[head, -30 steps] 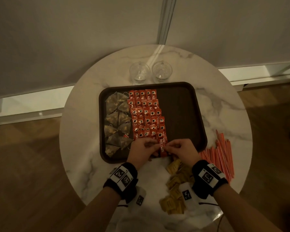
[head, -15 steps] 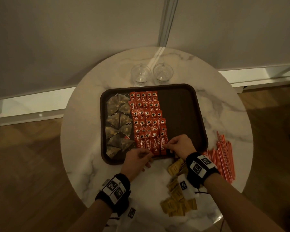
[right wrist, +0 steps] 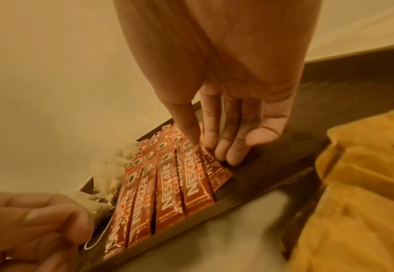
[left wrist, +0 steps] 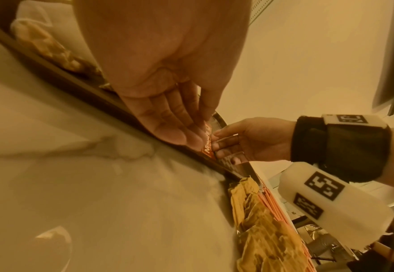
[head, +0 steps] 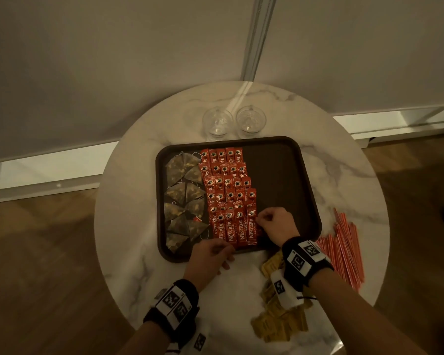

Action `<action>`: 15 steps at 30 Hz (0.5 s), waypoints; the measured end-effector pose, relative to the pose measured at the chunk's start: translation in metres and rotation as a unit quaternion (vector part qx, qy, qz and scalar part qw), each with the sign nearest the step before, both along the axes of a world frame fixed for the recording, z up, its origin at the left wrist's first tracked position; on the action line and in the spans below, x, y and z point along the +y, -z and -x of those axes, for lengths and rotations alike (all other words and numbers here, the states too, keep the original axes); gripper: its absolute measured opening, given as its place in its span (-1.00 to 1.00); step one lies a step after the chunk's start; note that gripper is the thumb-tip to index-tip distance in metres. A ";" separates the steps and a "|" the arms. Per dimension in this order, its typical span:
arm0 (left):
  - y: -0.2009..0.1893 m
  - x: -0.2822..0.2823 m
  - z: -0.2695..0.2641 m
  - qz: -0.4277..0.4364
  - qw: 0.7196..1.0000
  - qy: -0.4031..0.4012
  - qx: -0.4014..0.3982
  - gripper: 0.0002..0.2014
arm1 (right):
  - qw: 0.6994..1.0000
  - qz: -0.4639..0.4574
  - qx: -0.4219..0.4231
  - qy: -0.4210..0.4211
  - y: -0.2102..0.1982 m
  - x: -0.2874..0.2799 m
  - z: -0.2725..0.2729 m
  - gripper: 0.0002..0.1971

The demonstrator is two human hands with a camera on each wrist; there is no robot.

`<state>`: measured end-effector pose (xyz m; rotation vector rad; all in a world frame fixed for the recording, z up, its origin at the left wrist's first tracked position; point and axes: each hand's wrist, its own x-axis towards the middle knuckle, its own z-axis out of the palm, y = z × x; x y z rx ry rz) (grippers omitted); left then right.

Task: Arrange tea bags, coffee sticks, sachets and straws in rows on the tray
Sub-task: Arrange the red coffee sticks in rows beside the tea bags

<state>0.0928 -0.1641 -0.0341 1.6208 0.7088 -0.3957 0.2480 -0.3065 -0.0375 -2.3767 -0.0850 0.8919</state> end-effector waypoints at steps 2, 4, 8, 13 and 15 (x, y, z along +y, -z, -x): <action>0.000 0.001 0.002 -0.005 1.000 0.008 -0.002 -0.87 | 1.000 -0.002 0.008 0.001 -0.001 0.001 0.001 -0.91; 0.001 0.001 0.003 -0.002 1.000 0.008 -0.002 -0.87 | 1.000 -0.006 0.013 0.005 -0.002 0.000 0.001 -0.93; 0.001 -0.001 0.007 0.003 1.000 0.009 0.004 -0.86 | 0.999 -0.016 0.018 0.023 -0.007 -0.010 -0.002 -0.95; -0.001 -0.010 0.014 -0.011 1.000 0.016 0.009 -0.88 | 0.997 -0.068 0.003 0.041 -0.025 -0.037 -0.004 -0.89; -0.001 -0.019 0.017 -0.020 0.999 0.024 0.006 -0.89 | 0.993 -0.098 -0.006 0.060 -0.035 -0.051 -0.003 -0.87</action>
